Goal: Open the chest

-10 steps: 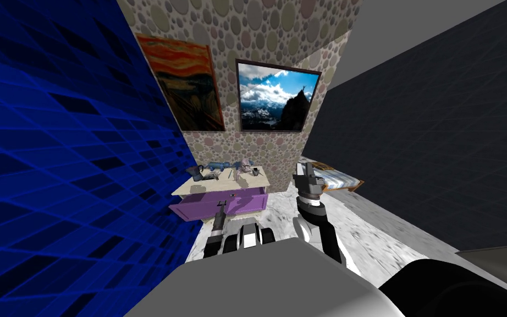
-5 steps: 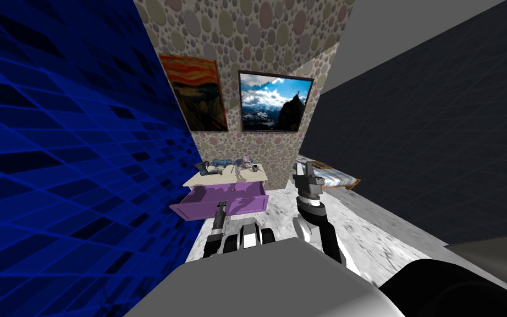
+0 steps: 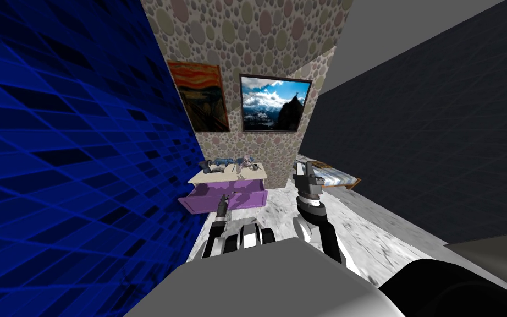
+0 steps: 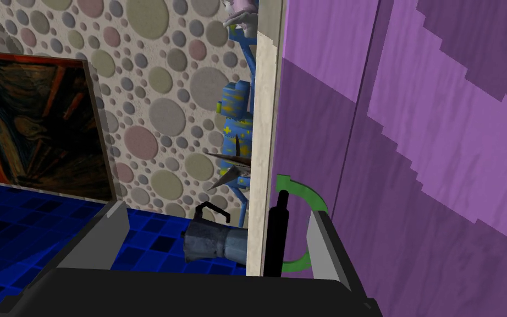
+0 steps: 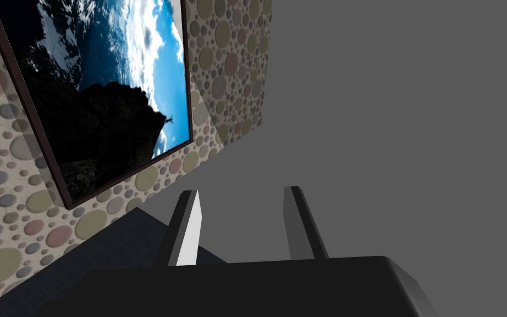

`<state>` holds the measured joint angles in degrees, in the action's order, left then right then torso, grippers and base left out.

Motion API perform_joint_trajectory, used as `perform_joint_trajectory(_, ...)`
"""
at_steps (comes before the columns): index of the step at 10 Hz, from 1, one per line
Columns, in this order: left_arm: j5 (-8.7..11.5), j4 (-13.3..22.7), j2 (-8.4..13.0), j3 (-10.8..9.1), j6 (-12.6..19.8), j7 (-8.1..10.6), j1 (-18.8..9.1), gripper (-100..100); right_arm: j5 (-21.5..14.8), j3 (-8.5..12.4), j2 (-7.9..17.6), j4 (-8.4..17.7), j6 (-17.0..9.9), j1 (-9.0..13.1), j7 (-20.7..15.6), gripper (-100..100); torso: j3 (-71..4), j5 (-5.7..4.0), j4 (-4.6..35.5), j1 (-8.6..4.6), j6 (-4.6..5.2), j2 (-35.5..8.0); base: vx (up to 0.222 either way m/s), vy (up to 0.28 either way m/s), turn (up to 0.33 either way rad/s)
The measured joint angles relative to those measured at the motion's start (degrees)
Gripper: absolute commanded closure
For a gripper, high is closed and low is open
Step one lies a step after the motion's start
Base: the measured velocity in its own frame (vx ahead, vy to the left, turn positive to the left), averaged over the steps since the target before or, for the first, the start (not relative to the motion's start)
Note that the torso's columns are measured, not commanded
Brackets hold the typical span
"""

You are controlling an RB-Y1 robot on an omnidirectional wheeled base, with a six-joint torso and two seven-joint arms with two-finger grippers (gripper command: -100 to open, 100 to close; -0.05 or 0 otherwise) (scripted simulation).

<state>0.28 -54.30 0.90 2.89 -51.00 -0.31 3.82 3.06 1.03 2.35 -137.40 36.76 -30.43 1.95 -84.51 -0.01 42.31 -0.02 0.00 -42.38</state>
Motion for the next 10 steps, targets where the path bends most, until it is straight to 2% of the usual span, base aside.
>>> perform_joint_trajectory(1,0.0,-1.8,0.1,0.0,1.9,0.13,-0.4,-100,0.0,0.0,0.0,0.0,0.0,0.0,0.0,0,0.0,0.02,0.0,0.06,0.0,0.0,-0.091,0.016,0.024)
perform_joint_trajectory(5,0.2,-3.1,-0.1,-0.49,7.2,0.07,-3.4,-100,0.0,0.0,0.0,0.0,0.0,0.0,0.0,0,0.1,-0.13,0.3,-0.11,-0.01,-0.2,-0.054,-0.001,0.014)
perform_joint_trajectory(6,0.2,-3.1,-0.1,-0.51,7.7,0.01,-3.5,0,0.0,0.0,0.0,0.0,0.0,0.0,0.0,0,0.1,-0.1,0.2,-0.11,-0.01,-0.1,0.0,0.0,0.0)
perform_joint_trajectory(10,0.2,-2.8,-0.1,-0.5,7.9,0.03,-3.2,0,0.0,0.0,0.0,0.0,0.0,0.0,0.0,0,0.0,-0.01,0.0,0.0,0.01,0.1,0.0,0.0,0.0)
